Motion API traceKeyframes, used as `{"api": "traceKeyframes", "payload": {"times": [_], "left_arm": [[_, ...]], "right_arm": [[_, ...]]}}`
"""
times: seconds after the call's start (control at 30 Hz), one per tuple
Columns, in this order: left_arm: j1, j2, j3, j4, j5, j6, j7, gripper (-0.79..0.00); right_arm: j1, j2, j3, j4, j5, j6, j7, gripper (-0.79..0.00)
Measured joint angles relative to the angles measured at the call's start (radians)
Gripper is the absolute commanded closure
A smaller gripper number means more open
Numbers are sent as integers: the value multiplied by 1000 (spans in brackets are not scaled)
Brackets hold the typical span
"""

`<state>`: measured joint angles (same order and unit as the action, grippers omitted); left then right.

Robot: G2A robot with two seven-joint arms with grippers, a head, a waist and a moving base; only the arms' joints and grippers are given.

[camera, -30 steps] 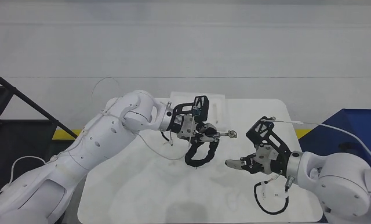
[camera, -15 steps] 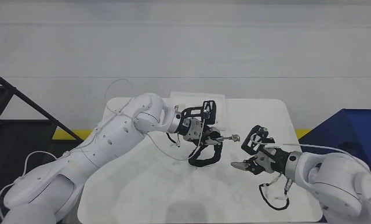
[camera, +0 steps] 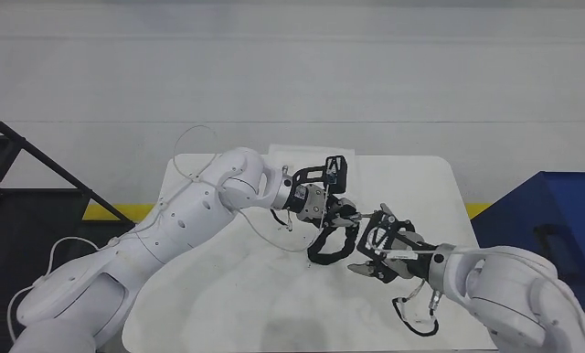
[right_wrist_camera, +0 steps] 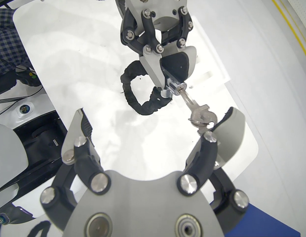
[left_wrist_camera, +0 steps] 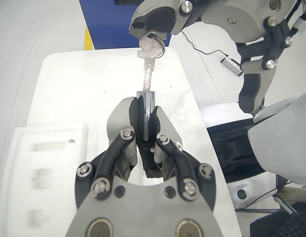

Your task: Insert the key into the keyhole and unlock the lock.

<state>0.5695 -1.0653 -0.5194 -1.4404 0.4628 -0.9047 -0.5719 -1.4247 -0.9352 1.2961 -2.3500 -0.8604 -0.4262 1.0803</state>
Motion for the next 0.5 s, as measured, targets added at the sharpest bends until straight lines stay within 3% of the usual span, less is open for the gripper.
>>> {"api": "traceKeyframes", "payload": {"times": [0.5], "left_arm": [[-16, -34, 8, 34, 2, -39, 2, 0]], "right_arm": [[69, 0, -38, 19, 49, 42, 57, -785]]}}
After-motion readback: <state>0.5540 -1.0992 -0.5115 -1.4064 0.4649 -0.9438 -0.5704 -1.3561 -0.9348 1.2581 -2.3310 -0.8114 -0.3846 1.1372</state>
